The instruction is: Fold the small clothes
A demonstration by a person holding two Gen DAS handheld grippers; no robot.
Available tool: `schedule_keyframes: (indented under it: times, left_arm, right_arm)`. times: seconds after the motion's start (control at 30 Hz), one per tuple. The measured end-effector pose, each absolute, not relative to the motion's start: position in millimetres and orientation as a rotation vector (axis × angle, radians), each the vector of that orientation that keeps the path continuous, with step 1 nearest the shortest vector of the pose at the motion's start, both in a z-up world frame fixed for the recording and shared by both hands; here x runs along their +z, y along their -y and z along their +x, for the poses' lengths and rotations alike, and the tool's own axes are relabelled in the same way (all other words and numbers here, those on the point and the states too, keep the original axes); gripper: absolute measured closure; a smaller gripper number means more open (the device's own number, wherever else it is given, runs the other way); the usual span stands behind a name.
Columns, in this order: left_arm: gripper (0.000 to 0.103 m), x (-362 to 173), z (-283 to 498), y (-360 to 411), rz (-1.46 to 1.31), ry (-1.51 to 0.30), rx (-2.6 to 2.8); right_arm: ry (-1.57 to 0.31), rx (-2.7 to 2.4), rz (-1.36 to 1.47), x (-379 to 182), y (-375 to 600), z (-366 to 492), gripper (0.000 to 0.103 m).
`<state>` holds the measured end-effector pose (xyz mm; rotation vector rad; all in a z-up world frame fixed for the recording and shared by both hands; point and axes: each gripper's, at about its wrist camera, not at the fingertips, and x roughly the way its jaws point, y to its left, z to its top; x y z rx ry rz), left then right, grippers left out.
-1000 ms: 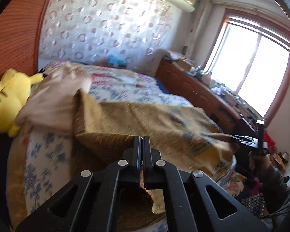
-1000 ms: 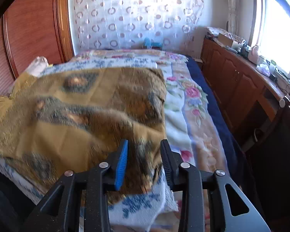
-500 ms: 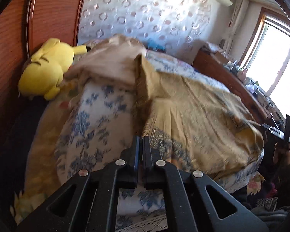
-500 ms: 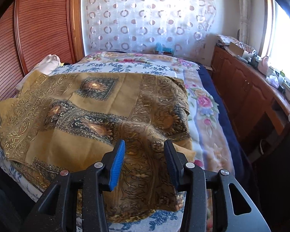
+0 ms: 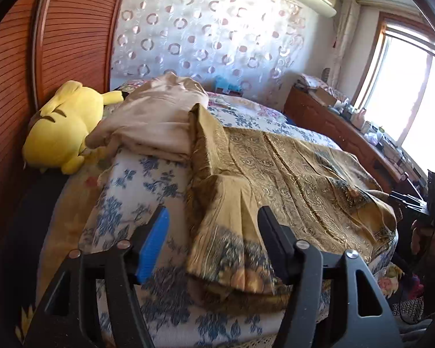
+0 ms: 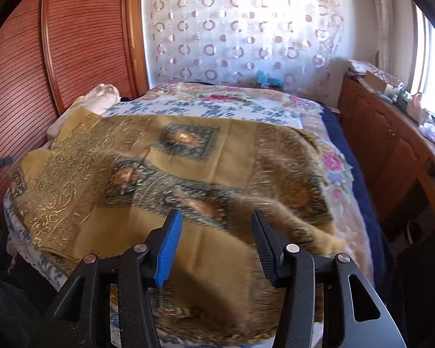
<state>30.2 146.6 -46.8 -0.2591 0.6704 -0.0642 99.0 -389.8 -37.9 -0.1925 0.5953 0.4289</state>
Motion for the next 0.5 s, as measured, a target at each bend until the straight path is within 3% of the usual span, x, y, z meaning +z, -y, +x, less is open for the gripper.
schedule_keyframes:
  times: [0.4, 0.5]
  left_arm:
    - [0.038, -85, 53, -139, -0.246, -0.815, -0.031]
    - [0.044, -86, 51, -136, -0.242, -0.825, -0.031]
  right_arm:
    - [-0.621, 0.479, -0.16, -52, 374, 104, 0.051]
    - [-0.627, 0.488, -0.15, -55, 371, 106, 0.051]
